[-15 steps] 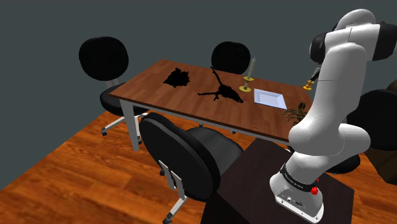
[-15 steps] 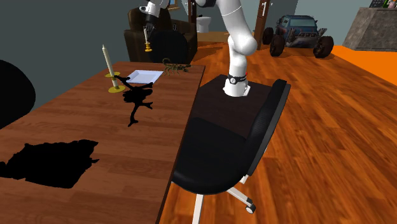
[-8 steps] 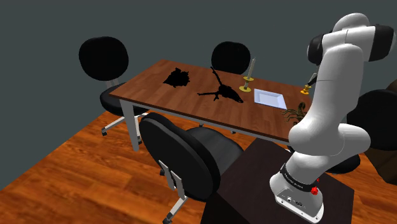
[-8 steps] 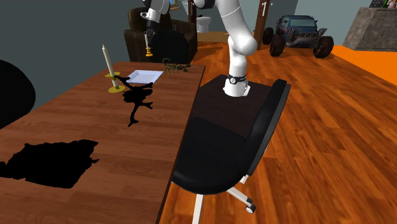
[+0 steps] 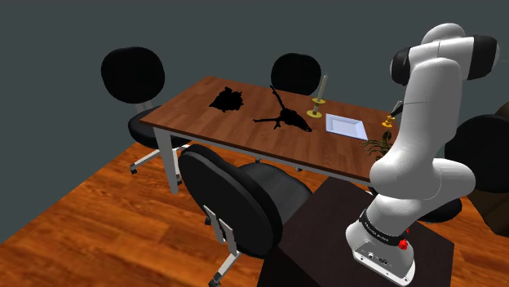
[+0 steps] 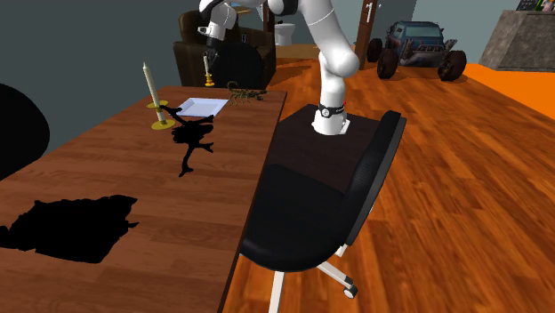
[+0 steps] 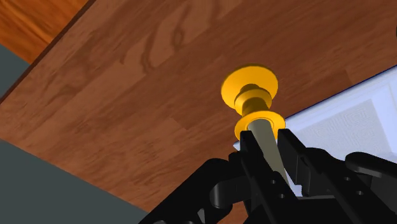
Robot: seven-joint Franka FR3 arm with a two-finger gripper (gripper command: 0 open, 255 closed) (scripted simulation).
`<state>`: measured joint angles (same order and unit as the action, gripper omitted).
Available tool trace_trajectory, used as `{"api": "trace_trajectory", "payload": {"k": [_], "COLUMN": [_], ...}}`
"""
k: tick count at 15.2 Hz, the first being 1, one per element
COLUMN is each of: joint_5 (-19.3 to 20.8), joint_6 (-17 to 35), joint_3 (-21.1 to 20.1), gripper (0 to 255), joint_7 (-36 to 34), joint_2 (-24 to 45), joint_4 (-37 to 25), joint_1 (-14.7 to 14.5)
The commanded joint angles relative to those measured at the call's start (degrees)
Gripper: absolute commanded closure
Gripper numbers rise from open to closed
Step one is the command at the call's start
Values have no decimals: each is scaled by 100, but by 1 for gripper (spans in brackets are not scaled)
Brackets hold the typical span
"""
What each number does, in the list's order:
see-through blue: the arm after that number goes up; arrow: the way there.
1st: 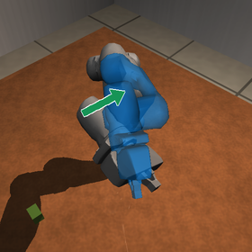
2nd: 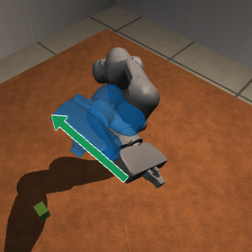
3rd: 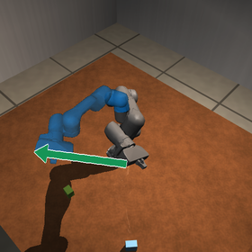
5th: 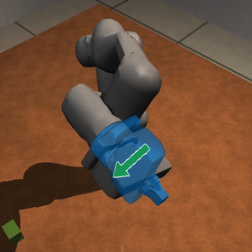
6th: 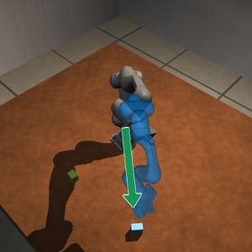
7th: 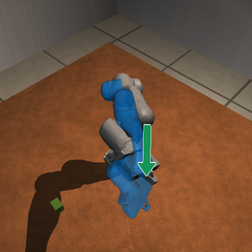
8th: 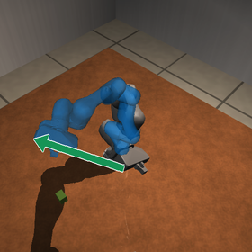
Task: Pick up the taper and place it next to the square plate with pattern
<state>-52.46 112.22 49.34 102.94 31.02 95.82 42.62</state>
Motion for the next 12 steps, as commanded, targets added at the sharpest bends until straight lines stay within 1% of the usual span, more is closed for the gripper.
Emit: {"api": "trace_trajectory", "payload": {"k": [1, 8, 12], "joint_5": [-81, -358, -358], "joint_6": [102, 364, 364], "joint_3": [-46, -219, -220], "gripper": [255, 255, 255], "joint_7": [93, 363, 363], "joint_2": [60, 316, 316], "joint_4": [84, 225, 225], "joint_1": [15, 112, 112]}}
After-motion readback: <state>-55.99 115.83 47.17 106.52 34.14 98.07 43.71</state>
